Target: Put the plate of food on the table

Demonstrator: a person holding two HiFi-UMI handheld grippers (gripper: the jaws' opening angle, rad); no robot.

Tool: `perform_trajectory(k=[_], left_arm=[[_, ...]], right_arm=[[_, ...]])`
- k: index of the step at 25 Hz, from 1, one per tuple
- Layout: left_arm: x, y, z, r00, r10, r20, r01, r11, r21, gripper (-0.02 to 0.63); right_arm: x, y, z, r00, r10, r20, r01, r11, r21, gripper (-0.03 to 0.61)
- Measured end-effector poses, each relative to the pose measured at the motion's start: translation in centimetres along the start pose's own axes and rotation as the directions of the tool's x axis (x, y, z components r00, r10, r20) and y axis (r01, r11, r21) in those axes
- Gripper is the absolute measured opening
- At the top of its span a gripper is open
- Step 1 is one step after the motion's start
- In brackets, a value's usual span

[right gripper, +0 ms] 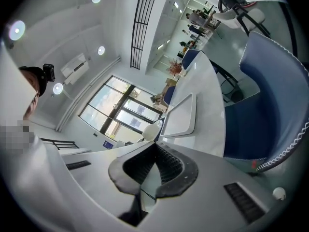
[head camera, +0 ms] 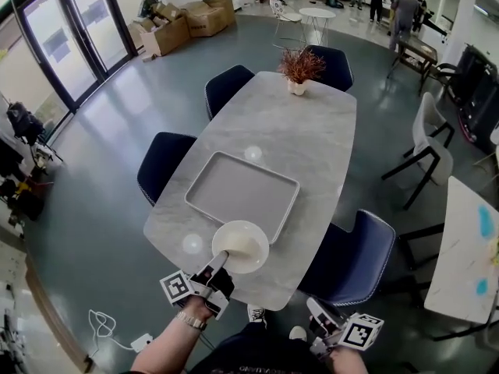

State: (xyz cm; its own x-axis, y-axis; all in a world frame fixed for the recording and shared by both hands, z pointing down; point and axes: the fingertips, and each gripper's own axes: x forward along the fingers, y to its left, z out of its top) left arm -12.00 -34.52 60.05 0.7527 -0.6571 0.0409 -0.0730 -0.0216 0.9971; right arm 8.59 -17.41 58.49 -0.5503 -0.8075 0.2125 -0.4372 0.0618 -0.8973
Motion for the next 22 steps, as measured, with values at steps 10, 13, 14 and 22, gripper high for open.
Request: perform_trajectory(k=[10,13,14,22], left_arm=[[6.0,4.6,6.3,0.996,0.084,0.021,-0.082,0.995,-0.063,0.069],[7.8,6.0,8.0,0.994,0.104,0.030,-0.101,0.992,-0.072,0.069],[8.4,6.4,8.6,0.993,0.110,0.032,-0.108,0.992,-0.072,0.069],[13.1,9.4,12.1,0.982,0.180,0.062,-0.175,0.981,-0.079,0.069]], right_arm=[[-0.2,-1.0,0.5,0.992,-0.090,0.091,0.084,0.995,0.060,0.011],[-0.5,-1.5,0.3,0.986,-0.120,0.118,0.114,0.992,0.056,0.011],[-0.5,-1.4,0.3,0.984,-0.130,0.125,0.125,0.991,0.044,0.011],[-1.5,-1.7,-0.5,0.966,-0.171,0.192,0.153,0.982,0.106,0.011]])
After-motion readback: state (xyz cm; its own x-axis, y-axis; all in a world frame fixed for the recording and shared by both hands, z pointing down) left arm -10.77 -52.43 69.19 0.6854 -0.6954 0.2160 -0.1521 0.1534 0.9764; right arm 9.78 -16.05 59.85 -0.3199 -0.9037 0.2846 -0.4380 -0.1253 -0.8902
